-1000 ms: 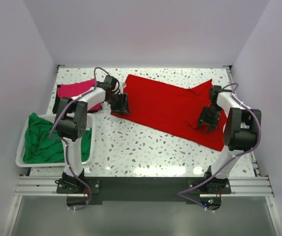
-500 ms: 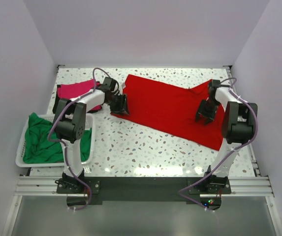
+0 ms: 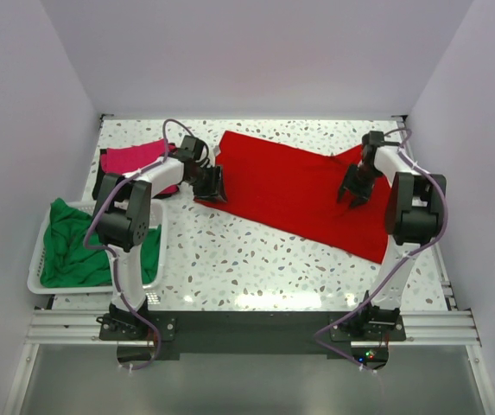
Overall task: Fold and stack the t-shirts
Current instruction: Fold the tshirt
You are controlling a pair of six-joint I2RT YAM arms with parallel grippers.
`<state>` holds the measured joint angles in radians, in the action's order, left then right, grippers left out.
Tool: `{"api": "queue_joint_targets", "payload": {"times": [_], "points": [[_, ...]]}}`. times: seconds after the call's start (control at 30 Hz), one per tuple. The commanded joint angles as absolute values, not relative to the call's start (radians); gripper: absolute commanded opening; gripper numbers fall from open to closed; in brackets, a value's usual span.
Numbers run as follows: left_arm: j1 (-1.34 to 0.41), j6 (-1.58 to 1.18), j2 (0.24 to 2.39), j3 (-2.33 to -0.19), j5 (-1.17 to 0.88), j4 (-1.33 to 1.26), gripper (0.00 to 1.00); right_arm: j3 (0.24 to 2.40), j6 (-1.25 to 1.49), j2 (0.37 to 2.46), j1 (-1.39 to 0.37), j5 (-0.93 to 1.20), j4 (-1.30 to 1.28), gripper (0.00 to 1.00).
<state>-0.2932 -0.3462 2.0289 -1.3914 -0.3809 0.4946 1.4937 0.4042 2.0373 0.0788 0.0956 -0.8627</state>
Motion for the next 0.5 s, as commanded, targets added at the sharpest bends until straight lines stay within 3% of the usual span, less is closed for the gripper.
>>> {"api": "queue_joint_targets", "payload": {"times": [0.0, 0.37, 0.47], "points": [[-0.288, -0.305, 2.039, -1.384, -0.304, 0.548, 0.51, 1.568, 0.429, 2.031, 0.063, 0.127, -0.841, 0.50], [-0.288, -0.299, 2.051, -1.397, -0.305, 0.555, 0.51, 1.631, 0.437, 1.988, 0.008, 0.071, -0.885, 0.50], [-0.288, -0.293, 2.056, -1.405, -0.305, 0.563, 0.51, 1.635, 0.442, 2.005, -0.035, 0.065, -0.900, 0.46]]}}
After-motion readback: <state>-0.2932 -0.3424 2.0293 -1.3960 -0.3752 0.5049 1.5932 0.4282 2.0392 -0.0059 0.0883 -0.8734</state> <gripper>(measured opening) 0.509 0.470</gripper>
